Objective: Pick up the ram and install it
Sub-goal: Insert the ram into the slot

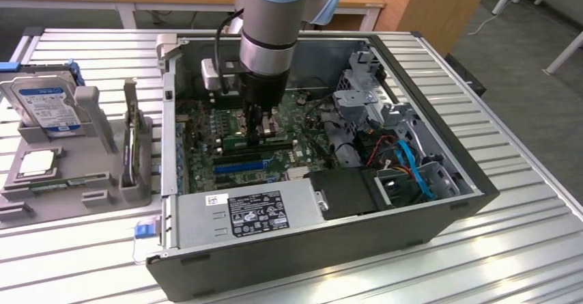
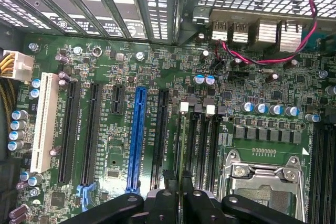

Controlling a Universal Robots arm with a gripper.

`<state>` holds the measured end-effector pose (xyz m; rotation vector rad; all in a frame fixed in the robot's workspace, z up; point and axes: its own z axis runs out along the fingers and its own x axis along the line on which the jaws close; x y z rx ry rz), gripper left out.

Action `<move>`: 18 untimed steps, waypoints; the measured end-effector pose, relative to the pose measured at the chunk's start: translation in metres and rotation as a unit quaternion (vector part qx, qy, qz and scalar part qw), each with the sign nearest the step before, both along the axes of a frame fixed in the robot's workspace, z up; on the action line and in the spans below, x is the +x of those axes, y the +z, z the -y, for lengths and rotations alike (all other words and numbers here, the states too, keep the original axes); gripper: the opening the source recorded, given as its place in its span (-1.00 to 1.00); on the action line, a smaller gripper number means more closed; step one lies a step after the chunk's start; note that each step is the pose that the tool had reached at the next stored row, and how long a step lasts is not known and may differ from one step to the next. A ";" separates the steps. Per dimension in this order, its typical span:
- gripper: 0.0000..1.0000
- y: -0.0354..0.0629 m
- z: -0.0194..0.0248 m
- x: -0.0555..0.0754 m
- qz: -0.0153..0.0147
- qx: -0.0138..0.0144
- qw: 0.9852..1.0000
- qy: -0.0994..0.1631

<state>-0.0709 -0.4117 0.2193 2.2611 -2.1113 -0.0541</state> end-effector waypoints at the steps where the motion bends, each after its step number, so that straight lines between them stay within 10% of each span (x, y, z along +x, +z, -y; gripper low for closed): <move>1: -0.73 -0.0001 0.0000 0.000 0.000 0.000 1.000 0.000; 18: -0.73 -0.0008 0.0000 0.000 0.000 0.000 1.000 -0.009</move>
